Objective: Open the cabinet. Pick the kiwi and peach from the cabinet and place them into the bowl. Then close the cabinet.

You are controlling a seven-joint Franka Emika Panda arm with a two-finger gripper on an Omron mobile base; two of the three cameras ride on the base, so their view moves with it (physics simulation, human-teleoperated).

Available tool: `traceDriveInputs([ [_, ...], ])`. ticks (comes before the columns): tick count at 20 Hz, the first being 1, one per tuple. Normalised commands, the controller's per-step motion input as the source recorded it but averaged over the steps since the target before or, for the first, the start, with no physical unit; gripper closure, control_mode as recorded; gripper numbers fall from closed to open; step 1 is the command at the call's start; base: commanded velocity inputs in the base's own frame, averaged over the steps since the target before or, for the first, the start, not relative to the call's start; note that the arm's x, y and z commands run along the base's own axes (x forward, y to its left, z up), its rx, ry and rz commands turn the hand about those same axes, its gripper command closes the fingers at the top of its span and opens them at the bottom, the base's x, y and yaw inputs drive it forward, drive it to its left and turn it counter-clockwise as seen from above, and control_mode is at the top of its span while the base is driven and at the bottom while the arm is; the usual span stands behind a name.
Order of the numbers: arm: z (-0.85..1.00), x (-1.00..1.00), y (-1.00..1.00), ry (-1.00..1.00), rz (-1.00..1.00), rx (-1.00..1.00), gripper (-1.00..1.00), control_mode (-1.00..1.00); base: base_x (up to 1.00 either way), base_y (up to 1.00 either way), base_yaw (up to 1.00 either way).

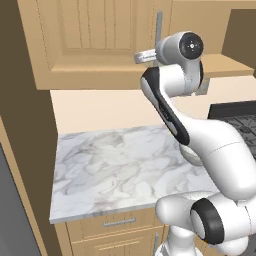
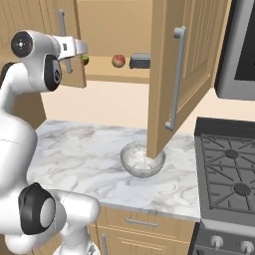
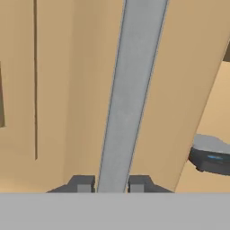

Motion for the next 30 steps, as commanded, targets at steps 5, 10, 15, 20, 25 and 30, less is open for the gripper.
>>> traceDriveInputs([
  [5, 0.00, -0.65, 0.00, 0.00, -0.03, 0.00, 1.00, -1.00, 0.00, 0.00, 0.00],
  [10, 0.00, -0.51, 0.10, 0.00, -0.09, 0.00, 1.00, -1.00, 0.00, 0.00, 0.00],
  [15, 0.00, -0.44, 0.11, 0.00, -0.13, 0.00, 1.00, -1.00, 0.00, 0.00, 0.00],
  [20, 0.00, -0.48, 0.09, 0.00, -0.15, 0.00, 1.00, -1.00, 0.00, 0.00, 0.00],
  [25, 0.00, -0.53, 0.02, 0.00, -0.11, 0.00, 1.00, -1.00, 0.00, 0.00, 0.00],
  [30, 0.00, -0.65, 0.00, 0.00, -0.09, 0.00, 1.00, -1.00, 0.00, 0.00, 0.00],
])
